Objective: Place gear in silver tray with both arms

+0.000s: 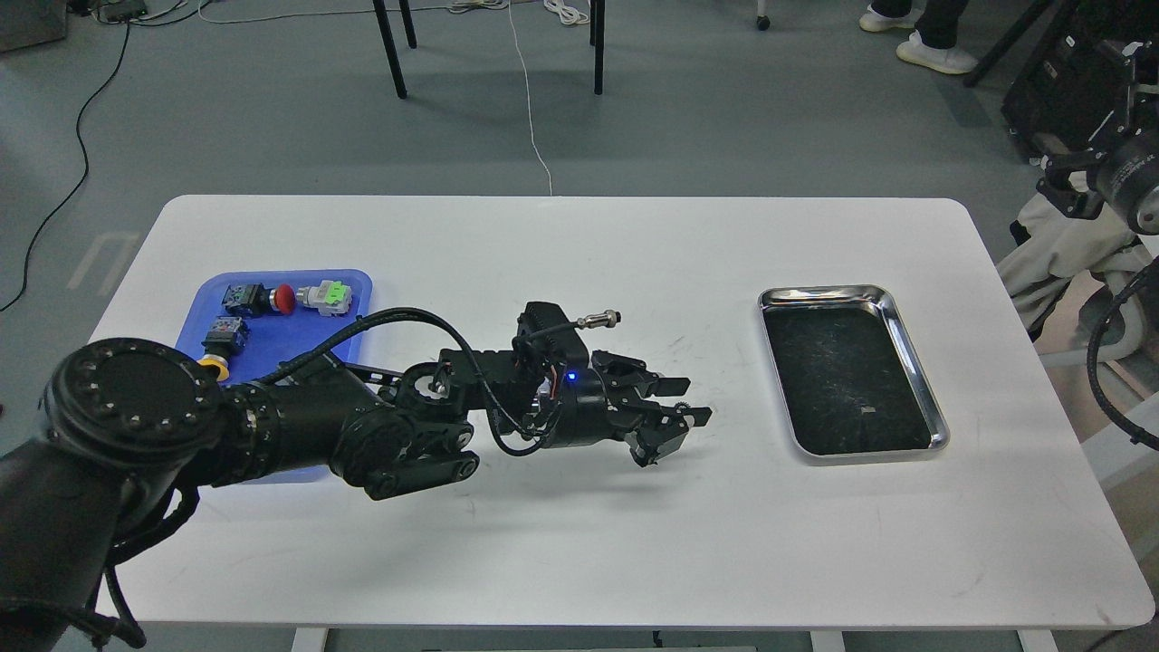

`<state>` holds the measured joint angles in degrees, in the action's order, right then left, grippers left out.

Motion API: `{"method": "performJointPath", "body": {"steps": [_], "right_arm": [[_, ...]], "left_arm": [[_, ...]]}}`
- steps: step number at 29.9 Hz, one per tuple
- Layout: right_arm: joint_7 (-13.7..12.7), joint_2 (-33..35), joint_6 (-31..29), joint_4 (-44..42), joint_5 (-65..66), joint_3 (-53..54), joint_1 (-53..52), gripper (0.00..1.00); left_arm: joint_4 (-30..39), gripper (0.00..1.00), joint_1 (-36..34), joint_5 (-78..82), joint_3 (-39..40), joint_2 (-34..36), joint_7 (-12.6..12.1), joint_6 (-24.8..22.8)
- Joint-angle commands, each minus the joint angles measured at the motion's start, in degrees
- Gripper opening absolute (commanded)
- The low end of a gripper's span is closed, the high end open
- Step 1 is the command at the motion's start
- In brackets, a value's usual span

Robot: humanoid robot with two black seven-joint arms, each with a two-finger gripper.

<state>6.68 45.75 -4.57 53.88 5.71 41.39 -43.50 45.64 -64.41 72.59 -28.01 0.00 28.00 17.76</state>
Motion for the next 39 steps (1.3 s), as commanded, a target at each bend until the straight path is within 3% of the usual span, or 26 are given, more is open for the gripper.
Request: {"method": "performJointPath", "body": {"steps": [1, 8, 13, 16, 22, 39], "right_arm": [[-0.1, 0.3, -0.1, 0.1, 0.0, 0.0, 0.0, 0.99], [-1.9, 2.9, -0.8, 1.5, 0.0, -0.1, -0.1, 0.99], [-2.6, 5.9, -1.0, 4.6, 0.0, -1.5, 0.1, 0.99], [-2.7, 7.0, -1.3, 6.3, 0.0, -3.9, -0.1, 0.99], [-6.0, 10.4, -1.8, 8.6, 0.1, -6.7, -0.1, 0.99], [-6.1, 13.7, 0.6, 15.5, 0.7, -16.0, -0.4, 0.97]], "left_arm": [[-2.2, 0.53, -0.3, -0.3, 3.0, 0.0, 0.0, -0.1], [-8.4, 0.72, -1.5, -9.0, 9.3, 0.0, 0.0, -0.2], [-10.8, 0.78, -4.6, -15.9, 14.5, 0.0, 0.0, -0.3], [-14.2, 0.79, -4.8, -17.8, 20.3, 0.0, 0.0, -1.2], [-16.0, 0.81, -4.8, -24.9, 28.8, 4.7, 0.0, -3.1], [-16.4, 0.85, 1.6, -40.8, 41.0, 16.4, 0.0, -6.2]]}}
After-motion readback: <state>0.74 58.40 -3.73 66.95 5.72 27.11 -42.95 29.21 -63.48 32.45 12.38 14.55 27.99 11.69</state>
